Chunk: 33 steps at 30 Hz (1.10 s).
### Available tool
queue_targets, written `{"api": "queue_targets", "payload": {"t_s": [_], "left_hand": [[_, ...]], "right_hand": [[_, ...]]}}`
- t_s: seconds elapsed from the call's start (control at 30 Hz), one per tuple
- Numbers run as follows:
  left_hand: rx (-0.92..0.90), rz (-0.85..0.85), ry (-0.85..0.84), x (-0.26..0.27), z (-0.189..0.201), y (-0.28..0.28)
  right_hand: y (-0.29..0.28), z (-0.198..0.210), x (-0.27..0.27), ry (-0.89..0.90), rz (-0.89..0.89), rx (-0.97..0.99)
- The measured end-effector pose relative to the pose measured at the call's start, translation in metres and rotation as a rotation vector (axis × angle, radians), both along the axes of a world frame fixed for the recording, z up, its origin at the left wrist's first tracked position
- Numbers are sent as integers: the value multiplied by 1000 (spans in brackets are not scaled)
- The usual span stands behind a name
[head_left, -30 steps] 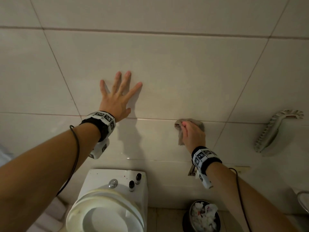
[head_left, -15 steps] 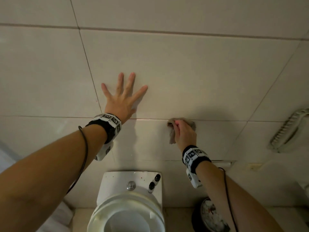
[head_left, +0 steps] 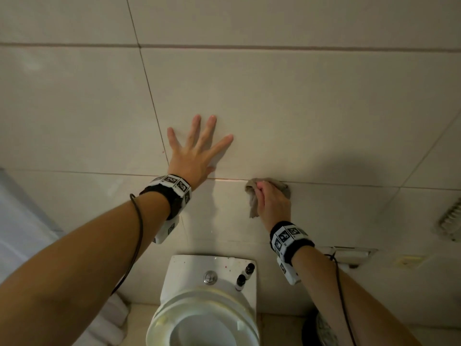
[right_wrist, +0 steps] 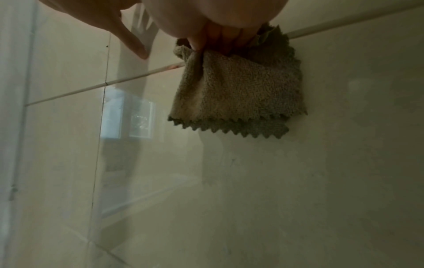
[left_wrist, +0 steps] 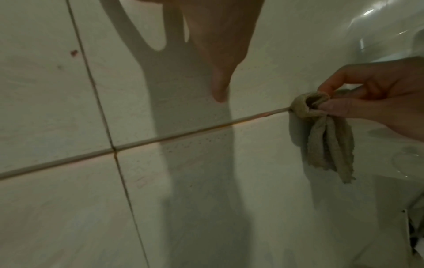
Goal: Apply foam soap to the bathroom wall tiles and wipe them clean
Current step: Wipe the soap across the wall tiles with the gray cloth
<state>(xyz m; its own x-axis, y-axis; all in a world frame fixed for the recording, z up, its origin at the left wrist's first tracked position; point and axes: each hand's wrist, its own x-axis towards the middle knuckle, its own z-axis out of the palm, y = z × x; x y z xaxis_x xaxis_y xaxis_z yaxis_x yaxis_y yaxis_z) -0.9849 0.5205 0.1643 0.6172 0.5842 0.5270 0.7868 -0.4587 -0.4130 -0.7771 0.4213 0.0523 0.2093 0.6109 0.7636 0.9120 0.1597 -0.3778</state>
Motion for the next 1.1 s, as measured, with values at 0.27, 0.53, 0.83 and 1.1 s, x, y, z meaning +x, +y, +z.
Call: {"api": "queue_targets", "payload": {"t_s": [0.27, 0.53, 0.83, 1.1], "left_hand": [[60, -8, 46, -32, 3, 13], [70, -78, -32, -100, 10, 42], [-2, -25, -146, -188, 7, 80], [11, -77, -149, -212, 2, 92]], "right_hand": [[19, 1, -42, -16, 37, -1], [40, -4, -85, 38, 49, -11], [70, 0, -165, -25, 66, -42], [83, 1, -199, -12, 12, -41]]}}
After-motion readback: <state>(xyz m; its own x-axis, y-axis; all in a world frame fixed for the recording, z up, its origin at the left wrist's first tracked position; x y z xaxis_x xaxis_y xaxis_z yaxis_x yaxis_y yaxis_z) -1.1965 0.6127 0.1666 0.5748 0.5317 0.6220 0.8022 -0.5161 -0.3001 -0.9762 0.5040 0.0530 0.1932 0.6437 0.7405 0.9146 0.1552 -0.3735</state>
